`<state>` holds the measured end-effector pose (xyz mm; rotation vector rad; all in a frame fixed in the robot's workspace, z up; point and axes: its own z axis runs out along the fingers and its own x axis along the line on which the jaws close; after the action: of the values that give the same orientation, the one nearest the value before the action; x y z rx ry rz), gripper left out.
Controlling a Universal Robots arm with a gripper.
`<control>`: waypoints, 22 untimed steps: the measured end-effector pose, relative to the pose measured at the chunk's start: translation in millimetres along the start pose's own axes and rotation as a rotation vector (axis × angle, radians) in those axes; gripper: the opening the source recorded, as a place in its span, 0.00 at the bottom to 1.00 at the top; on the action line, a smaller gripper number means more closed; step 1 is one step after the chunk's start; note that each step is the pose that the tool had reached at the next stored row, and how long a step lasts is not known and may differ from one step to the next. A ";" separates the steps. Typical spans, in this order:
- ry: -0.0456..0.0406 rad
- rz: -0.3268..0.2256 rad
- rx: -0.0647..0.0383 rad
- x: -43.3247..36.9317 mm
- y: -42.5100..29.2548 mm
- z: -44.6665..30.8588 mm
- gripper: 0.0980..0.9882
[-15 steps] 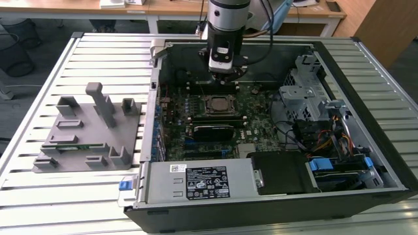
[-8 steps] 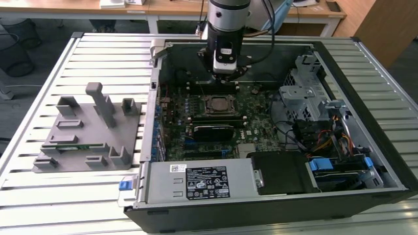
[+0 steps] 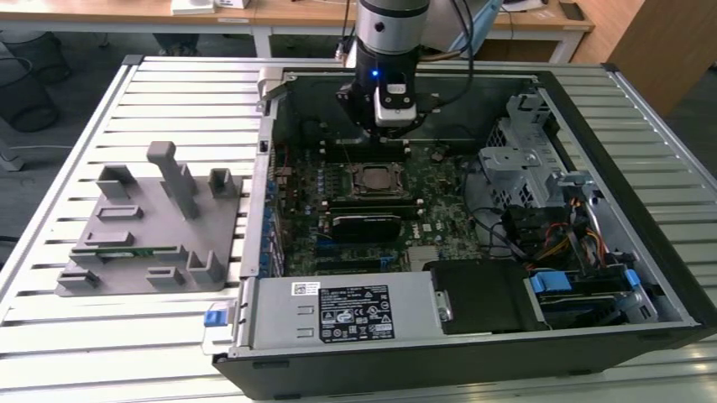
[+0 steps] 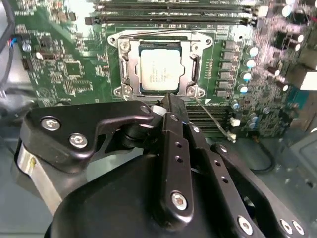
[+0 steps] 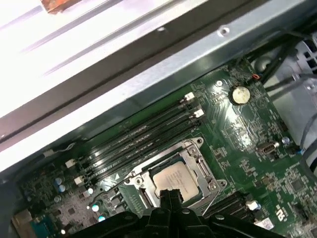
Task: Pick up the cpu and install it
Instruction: 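Install the first cpu locking lever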
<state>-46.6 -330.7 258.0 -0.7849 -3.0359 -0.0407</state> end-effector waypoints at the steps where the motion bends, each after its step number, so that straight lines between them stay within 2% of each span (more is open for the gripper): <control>1: 0.0005 -0.019 0.000 0.0 0.0 0.1 0.01; 22: 0.0095 -0.401 0.005 0.0 0.0 1.8 0.01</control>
<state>-46.5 -330.7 256.2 -0.1648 -3.1264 -0.0382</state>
